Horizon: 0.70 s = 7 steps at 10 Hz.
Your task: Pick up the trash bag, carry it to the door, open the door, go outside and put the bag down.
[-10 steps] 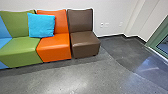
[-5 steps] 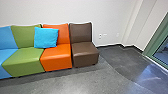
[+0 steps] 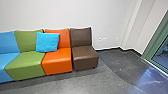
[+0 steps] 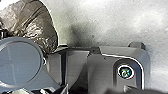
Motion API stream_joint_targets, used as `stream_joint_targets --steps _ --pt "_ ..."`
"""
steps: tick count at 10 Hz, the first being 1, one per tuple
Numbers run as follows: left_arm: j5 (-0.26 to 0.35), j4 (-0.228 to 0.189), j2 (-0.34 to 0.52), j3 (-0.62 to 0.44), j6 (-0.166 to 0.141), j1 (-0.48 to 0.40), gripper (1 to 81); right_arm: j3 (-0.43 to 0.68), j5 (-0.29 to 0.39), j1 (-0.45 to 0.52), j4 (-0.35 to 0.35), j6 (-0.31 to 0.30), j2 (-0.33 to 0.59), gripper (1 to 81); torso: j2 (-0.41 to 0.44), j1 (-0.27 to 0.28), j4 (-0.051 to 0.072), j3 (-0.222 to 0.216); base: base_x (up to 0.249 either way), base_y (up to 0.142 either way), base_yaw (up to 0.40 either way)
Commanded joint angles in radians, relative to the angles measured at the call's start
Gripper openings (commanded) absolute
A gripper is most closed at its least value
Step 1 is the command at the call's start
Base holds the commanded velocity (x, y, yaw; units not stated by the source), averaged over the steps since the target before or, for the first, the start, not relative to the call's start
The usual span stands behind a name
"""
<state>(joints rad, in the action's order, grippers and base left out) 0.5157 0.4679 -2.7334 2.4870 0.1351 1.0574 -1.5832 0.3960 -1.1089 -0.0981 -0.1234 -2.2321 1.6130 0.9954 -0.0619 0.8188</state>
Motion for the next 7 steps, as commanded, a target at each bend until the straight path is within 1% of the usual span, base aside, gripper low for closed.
stream_joint_targets --steps 1,2,5,7 --pt "0.078 0.021 0.047 -0.051 0.047 -0.046 1.0 -0.010 0.037 0.036 -0.020 0.013 0.027 81.1 -0.097 -0.063 0.000 0.000 0.000 0.000 0.000" --pt "0.058 0.023 0.072 -0.081 0.047 -0.038 1.0 -0.018 0.032 0.028 -0.020 0.013 0.024 81.1 -0.134 -0.086 0.000 0.000 0.000 0.000 0.000" --pt "0.018 0.055 0.156 -0.194 0.046 -0.046 1.0 -0.040 0.032 0.022 -0.020 0.014 0.001 81.1 -0.243 -0.157 0.000 0.000 0.000 0.000 0.000" --pt "0.016 0.112 0.156 -0.212 0.046 -0.095 1.0 -0.049 0.033 0.027 -0.020 0.021 -0.014 81.1 -0.314 -0.203 0.000 -0.001 0.000 0.000 0.000"
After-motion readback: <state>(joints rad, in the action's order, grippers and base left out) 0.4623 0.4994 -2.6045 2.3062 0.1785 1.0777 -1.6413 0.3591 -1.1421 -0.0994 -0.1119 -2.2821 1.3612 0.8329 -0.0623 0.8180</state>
